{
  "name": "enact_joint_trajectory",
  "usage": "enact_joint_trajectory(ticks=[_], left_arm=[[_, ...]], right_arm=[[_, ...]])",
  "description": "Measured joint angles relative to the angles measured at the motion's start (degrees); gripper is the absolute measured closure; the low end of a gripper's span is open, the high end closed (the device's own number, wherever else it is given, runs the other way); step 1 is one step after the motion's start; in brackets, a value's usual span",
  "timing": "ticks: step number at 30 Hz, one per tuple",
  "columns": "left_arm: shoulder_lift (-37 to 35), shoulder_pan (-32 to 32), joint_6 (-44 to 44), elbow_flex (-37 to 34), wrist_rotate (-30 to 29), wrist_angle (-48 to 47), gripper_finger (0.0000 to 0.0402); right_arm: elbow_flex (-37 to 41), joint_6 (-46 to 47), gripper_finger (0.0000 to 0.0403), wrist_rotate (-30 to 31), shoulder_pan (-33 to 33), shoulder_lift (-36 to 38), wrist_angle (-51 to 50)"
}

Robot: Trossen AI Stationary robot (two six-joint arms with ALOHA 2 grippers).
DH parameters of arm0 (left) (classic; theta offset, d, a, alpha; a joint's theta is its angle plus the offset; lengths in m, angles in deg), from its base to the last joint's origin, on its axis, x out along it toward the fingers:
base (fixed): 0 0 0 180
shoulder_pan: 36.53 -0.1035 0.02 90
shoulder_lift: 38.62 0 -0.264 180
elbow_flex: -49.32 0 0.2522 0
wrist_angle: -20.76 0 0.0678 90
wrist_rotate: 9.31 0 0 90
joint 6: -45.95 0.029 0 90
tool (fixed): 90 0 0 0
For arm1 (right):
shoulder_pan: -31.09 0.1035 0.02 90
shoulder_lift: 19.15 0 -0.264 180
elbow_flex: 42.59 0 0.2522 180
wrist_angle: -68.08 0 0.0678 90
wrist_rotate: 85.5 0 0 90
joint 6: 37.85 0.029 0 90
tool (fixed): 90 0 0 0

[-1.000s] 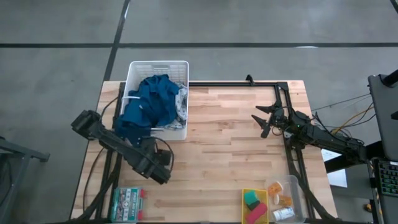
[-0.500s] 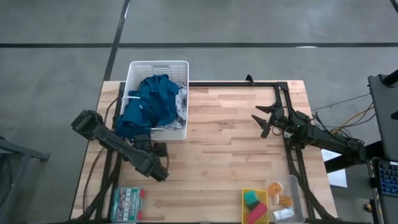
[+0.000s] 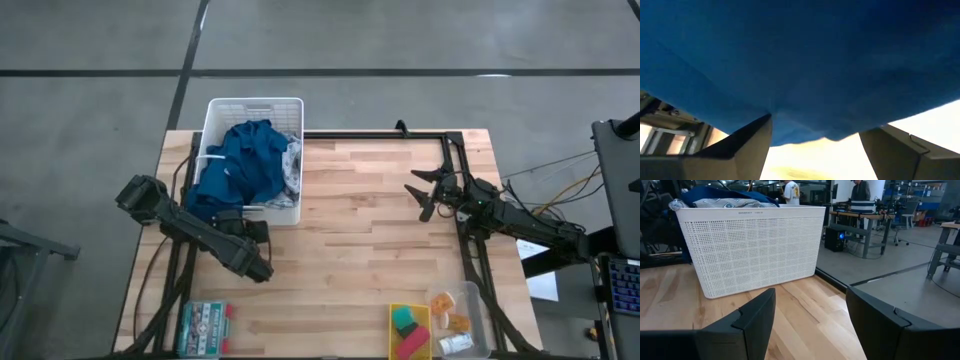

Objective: Pick & Place Medicine items
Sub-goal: Put the blue patient gown into the white laundry bin

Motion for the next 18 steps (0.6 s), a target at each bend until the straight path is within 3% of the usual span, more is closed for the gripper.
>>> enact_joint_trajectory(ticks=[8, 18], left_arm=[[0.0, -0.09, 3.49, 0.07, 0.68, -0.04, 0.0126], [-0.04, -0.11, 3.69, 0.13, 3.47, -0.24, 0.0226]], right_arm=[[0.0, 0.01, 0.0165, 0.0, 0.01, 0.0, 0.0], [0.0, 0.0, 0.0165, 0.0, -0.01, 0.0, 0.0]])
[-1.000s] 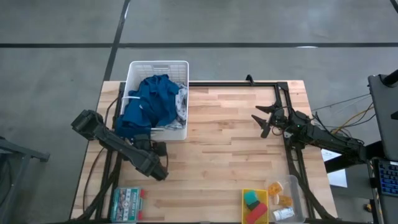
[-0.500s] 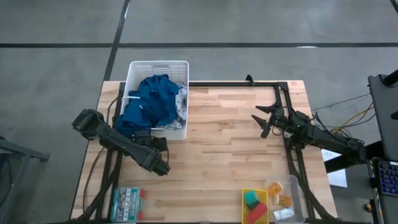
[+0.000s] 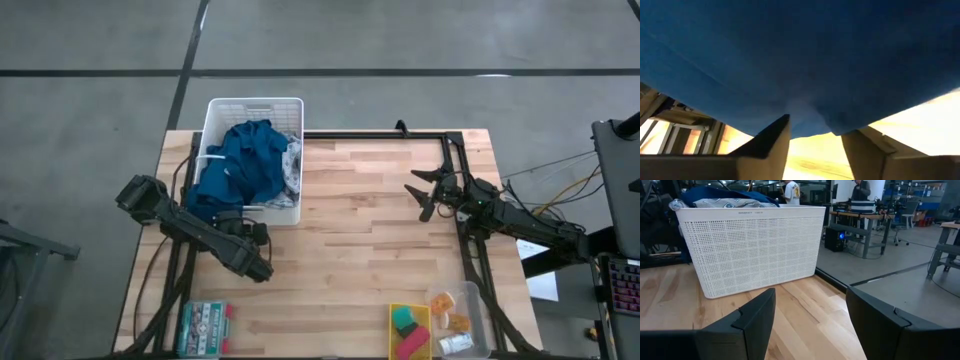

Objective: Pick & Place Medicine items
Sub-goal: Put the blue patient gown into the white laundry bin

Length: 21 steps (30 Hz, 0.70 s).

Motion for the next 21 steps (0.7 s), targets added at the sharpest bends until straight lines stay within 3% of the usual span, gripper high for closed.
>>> enact_joint_trajectory(ticks=[21], left_arm=[[-0.04, 0.0, -0.44, 0.0, 0.15, -0.15, 0.0396]], right_arm=[[0.0, 0.02, 0.0165, 0.0, 0.02, 0.0, 0.0]])
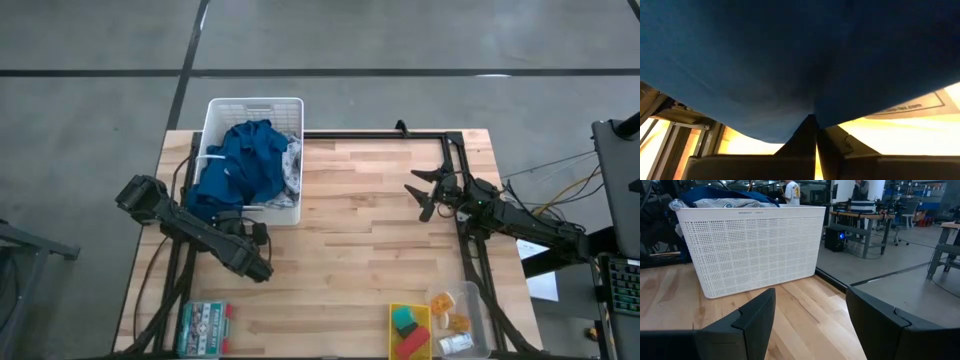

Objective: Pick & Place Medicine items
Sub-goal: Put the blue patient gown into the white laundry bin

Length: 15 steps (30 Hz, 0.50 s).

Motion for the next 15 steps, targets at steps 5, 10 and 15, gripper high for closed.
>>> enact_joint_trajectory(ticks=[5, 10, 15], left_arm=[[0.0, 0.0, 0.02, 0.0, 0.0, 0.28, 0.0397], [-0.6, 0.02, 0.94, 2.79, 4.34, 0.4, 0.0398], [-2.76, 0.04, 4.25, 7.43, 12.35, -1.14, 0.0398]], right_arm=[[-0.01, -0.02, 0.0165, 0.01, 0.0, 0.0, 0.01], [0.0, -0.02, 0.0165, 0.0, -0.01, 0.0, 0.0], [0.0, 0.0, 0.0165, 0.02, -0.02, 0.02, 0.0]])
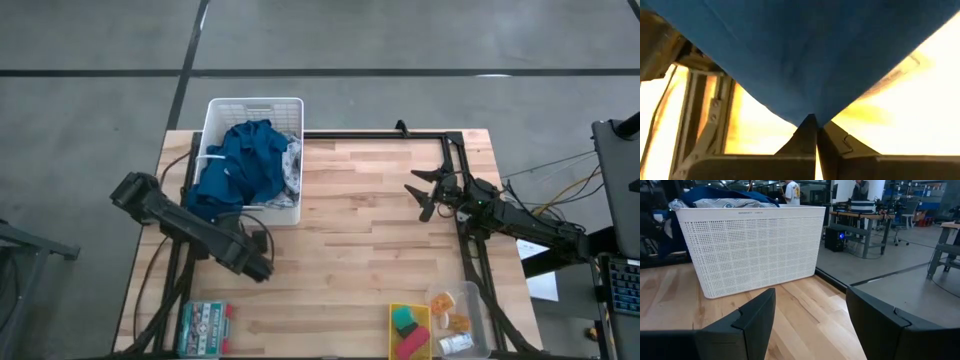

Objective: Pick & Place Medicine items
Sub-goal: Put the blue patient gown into the white laundry bin

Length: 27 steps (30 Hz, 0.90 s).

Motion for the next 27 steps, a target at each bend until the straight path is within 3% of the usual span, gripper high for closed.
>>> enact_joint_trajectory(ticks=[13, 19, 27], left_arm=[[-9.47, 0.09, 2.24, 5.66, 0.28, -0.14, 0.0399], [-12.37, 0.09, 5.09, 10.78, -7.11, -0.15, 0.0398], [-12.69, 0.06, 18.24, 21.82, -16.65, -0.14, 0.0397]], right_arm=[[0.0, -0.02, 0.0165, 0.0, 0.02, 0.0, 0.02], [0.0, -0.02, 0.0165, -0.01, 0.02, 0.0, 0.0], [0.0, -0.02, 0.0165, -0.01, 0.02, 0.0, 0.0]])
